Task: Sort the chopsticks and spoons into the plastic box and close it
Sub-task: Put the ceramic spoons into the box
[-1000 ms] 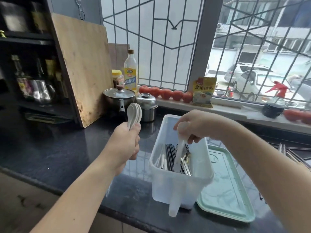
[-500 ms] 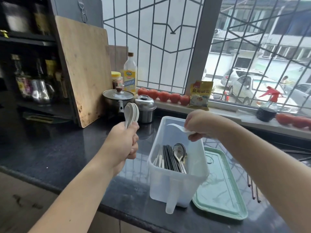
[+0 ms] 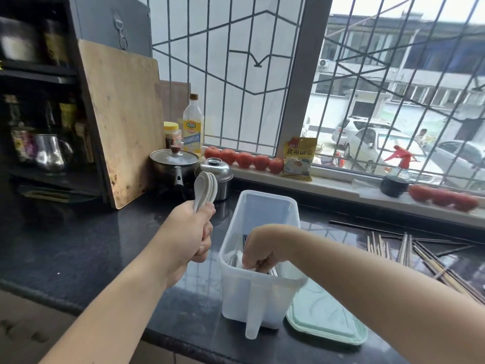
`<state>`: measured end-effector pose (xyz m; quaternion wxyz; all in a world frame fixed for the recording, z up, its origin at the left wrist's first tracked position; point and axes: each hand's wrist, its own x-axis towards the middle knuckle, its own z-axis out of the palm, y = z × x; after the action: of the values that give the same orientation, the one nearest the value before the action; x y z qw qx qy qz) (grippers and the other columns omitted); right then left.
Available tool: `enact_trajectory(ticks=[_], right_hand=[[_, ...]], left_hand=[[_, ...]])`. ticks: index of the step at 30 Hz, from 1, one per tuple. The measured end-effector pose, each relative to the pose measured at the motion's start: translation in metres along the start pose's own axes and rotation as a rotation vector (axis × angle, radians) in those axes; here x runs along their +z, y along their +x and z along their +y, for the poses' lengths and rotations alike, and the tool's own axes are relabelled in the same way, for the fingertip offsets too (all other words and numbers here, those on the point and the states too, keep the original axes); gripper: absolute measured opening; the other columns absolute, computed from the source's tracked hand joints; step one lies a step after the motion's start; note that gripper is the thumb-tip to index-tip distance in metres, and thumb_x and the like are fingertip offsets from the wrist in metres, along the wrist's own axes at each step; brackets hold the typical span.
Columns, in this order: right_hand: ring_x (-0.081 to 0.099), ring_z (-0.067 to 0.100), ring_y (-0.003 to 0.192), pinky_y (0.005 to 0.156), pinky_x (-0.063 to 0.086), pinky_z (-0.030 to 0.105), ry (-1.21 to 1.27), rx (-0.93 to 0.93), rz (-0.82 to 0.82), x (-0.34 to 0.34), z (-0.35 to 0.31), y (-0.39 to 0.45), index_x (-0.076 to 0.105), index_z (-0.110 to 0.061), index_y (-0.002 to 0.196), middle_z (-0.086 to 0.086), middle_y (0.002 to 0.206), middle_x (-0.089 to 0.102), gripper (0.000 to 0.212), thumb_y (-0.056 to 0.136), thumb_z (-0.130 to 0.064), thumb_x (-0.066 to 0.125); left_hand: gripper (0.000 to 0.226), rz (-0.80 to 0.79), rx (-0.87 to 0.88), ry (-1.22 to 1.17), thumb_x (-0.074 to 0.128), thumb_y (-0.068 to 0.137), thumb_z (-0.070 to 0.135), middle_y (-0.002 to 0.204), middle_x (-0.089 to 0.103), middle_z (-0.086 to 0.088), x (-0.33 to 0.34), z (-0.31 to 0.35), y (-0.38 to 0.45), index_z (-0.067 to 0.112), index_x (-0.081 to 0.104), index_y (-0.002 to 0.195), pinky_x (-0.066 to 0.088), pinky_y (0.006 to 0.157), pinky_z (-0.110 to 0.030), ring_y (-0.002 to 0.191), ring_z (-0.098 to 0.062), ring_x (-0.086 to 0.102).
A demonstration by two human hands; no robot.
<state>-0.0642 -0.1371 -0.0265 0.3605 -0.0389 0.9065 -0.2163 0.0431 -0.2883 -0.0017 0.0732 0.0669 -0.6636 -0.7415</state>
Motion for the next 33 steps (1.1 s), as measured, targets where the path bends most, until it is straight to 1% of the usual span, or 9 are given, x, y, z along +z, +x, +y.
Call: enact_trajectory(ticks=[3,6,8,11,13,16,19,26,33], right_hand=[[0.059,0.019,0.095,0.094,0.053,0.025,-0.111,0.014,-0.058,0.010,-0.003,0.013,0.060,-0.004,0.090,0.010,0.090,0.059,0.008,0.097,0.001,0.059],[0.062,0.021,0.109,0.105,0.049,0.034,-0.173,-0.036,-0.040,0.015,-0.001,0.019,0.061,0.000,0.117,0.015,0.104,0.056,0.020,0.097,-0.002,0.060],[0.067,0.024,0.116,0.103,0.052,0.035,-0.219,-0.042,-0.024,0.013,-0.002,0.016,0.065,0.003,0.118,0.014,0.100,0.061,0.024,0.095,-0.002,0.061],[0.073,0.007,0.064,0.062,0.057,0.014,-0.342,-0.124,0.087,-0.001,-0.004,-0.009,0.067,-0.003,0.086,0.004,0.070,0.069,0.010,0.094,-0.003,0.061],[0.067,0.010,0.053,0.048,0.054,0.016,-0.225,-0.238,0.254,-0.013,-0.003,-0.031,0.069,-0.001,0.095,0.003,0.071,0.069,0.008,0.093,-0.004,0.061],[0.068,0.016,0.060,0.054,0.056,0.023,0.245,-0.396,0.363,-0.027,-0.001,-0.063,0.069,-0.003,0.105,0.008,0.085,0.072,0.020,0.102,-0.018,0.056],[0.064,0.016,0.065,0.063,0.056,0.028,0.657,-0.626,0.187,-0.037,-0.002,-0.094,0.069,-0.009,0.117,0.012,0.104,0.072,0.036,0.104,-0.039,0.053],[0.068,0.019,0.079,0.074,0.055,0.029,0.698,-0.825,0.178,-0.043,-0.006,-0.107,0.071,-0.002,0.113,0.019,0.105,0.074,0.035,0.100,-0.033,0.060],[0.067,0.020,0.066,0.064,0.060,0.027,0.963,-0.806,0.346,-0.061,0.011,-0.103,0.065,-0.002,0.103,0.012,0.082,0.071,0.018,0.095,-0.017,0.068]], left_hand=[[0.021,-0.020,-0.020,0.032,0.045,0.110,0.027,0.059,0.039,0.001,0.001,-0.003,0.001,0.008,0.051,0.109,0.023,0.037,-0.024,0.044,-0.013,0.026],[0.022,-0.025,-0.032,0.033,0.045,0.110,0.027,0.058,0.040,0.001,0.007,-0.003,0.002,0.006,0.052,0.110,0.022,0.038,-0.023,0.043,-0.012,0.026],[0.023,-0.029,-0.038,0.025,0.045,0.110,0.026,0.057,0.040,0.001,0.012,-0.002,0.003,0.005,0.053,0.109,0.022,0.038,-0.022,0.042,-0.012,0.027],[0.024,-0.047,-0.036,0.021,0.043,0.110,0.025,0.057,0.040,0.001,0.017,0.001,0.000,0.004,0.053,0.109,0.022,0.038,-0.023,0.042,-0.012,0.027],[0.025,-0.055,-0.025,0.031,0.043,0.110,0.025,0.059,0.041,0.000,0.018,0.003,-0.003,0.002,0.054,0.110,0.023,0.038,-0.024,0.042,-0.012,0.028],[0.027,-0.065,0.031,0.037,0.044,0.110,0.026,0.063,0.043,-0.002,0.018,0.007,-0.007,0.002,0.056,0.112,0.024,0.039,-0.024,0.043,-0.013,0.030],[0.027,-0.100,0.072,0.020,0.048,0.109,0.029,0.064,0.044,-0.002,0.023,0.013,-0.007,0.005,0.059,0.111,0.024,0.037,-0.023,0.042,-0.012,0.029],[0.031,-0.279,0.004,-0.068,0.053,0.105,0.036,0.068,0.051,-0.005,0.022,0.019,-0.008,0.006,0.061,0.109,0.022,0.039,-0.020,0.041,-0.012,0.029],[0.022,0.134,-0.013,-0.064,0.044,0.111,0.029,0.063,0.048,-0.002,-0.004,0.002,0.003,0.011,0.052,0.100,0.023,0.036,-0.021,0.040,-0.010,0.026]])
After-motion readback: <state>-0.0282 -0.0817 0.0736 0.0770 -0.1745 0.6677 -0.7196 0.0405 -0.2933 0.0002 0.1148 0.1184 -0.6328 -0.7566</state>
